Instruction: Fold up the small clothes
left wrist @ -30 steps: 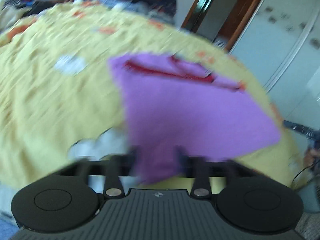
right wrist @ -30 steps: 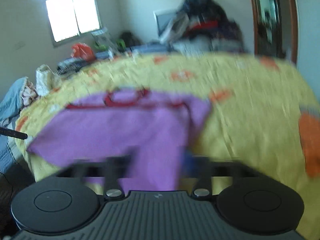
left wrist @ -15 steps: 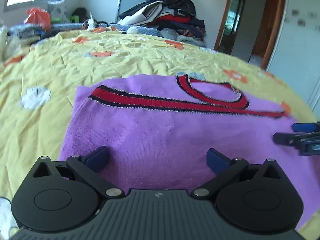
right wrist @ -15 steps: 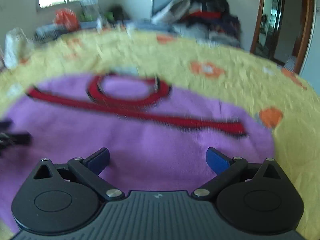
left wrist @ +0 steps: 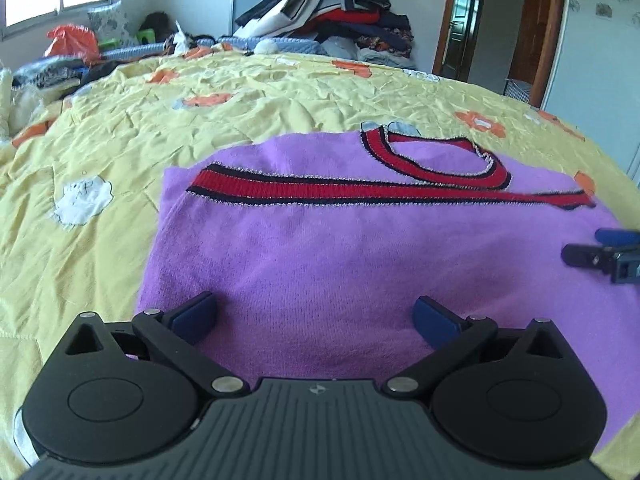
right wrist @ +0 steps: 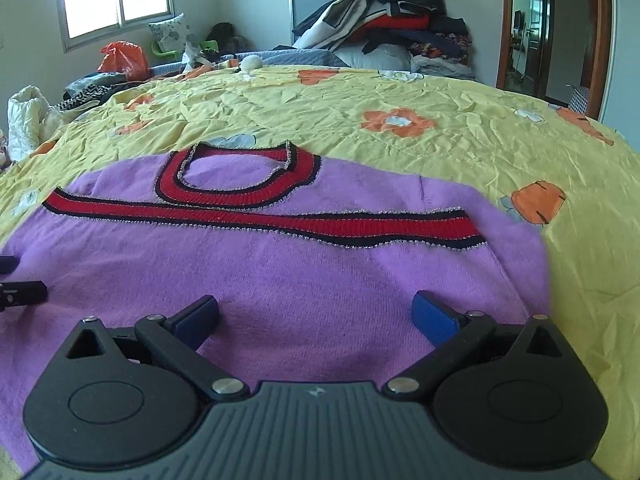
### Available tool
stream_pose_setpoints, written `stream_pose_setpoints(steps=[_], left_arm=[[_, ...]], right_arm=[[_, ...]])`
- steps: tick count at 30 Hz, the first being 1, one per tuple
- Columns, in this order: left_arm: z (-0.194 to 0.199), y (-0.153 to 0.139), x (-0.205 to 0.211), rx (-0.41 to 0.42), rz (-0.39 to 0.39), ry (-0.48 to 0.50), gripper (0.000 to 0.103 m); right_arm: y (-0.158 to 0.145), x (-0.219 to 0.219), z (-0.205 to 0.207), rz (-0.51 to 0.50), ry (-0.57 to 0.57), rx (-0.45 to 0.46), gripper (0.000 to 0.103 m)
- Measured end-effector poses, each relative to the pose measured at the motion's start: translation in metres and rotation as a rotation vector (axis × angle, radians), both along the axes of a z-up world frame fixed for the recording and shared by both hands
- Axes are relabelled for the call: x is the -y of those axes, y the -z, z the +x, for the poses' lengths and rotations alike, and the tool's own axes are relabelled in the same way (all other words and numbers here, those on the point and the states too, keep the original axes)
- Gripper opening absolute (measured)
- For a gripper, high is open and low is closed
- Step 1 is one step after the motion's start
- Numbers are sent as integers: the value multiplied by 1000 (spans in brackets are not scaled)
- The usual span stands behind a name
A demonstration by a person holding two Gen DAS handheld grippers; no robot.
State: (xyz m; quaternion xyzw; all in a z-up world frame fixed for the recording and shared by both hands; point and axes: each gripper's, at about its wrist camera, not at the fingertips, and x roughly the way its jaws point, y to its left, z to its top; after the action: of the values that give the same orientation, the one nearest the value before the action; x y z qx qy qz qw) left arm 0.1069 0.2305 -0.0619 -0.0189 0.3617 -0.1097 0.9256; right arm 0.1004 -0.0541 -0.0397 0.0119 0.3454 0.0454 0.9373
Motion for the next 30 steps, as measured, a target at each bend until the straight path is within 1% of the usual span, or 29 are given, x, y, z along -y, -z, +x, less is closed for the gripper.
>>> stream_pose_setpoints(steps=[2, 3, 5, 7, 9, 10, 11, 13, 14, 16, 18, 21, 24, 25, 26, 28, 30], left_arm=[[-3, -9, -2, -21, -48, -17, 103], [-6, -15, -2, -12, -72, -14, 103], [-8, -20, 1, -8, -66, 7, 103], [-2, -22, -6, -20, -67, -12, 103], [9, -25, -26, -41, -127, -30, 103], [14, -27, -39, -44, -165, -46, 103], [19, -29, -54, -54, -206, -54, 103], [30, -33, -82, -64, -276, -52, 103], [37, -33, -95, -73, -315, -36, 103], [57, -28, -116, -131, -388, 4, 103], [78, -18, -129, -190, -458, 36, 103], [108, -2, -136, -276, -592, 121, 103], [134, 7, -137, -320, -674, 183, 103], [141, 9, -139, -332, -699, 181, 103], [148, 10, -141, -347, -717, 182, 103], [159, 12, -145, -380, -726, 230, 103], [166, 17, -150, -411, -762, 277, 103]], right_arm=[[-3, 0, -5, 7, -11, 5, 103], [-5, 1, -10, 16, -9, 7, 103], [-14, -1, -22, 27, -21, 16, 103], [-25, -12, -36, 29, -47, 55, 103], [-30, -30, -48, 63, -110, 82, 103], [-30, -46, -53, 50, -159, 83, 103], [-30, -65, -56, 6, -221, 80, 103], [-26, -104, -67, -80, -341, 123, 103], [-23, -124, -73, -127, -380, 149, 103], [-19, -157, -81, -185, -421, 190, 103], [-16, -184, -81, -211, -457, 183, 103], [-13, -209, -82, -217, -491, 171, 103], [-14, -222, -86, -226, -519, 184, 103], [-14, -225, -86, -230, -525, 187, 103], [-15, -227, -86, -239, -528, 189, 103], [-16, -230, -86, -249, -520, 192, 103], [-17, -231, -84, -237, -506, 193, 103]])
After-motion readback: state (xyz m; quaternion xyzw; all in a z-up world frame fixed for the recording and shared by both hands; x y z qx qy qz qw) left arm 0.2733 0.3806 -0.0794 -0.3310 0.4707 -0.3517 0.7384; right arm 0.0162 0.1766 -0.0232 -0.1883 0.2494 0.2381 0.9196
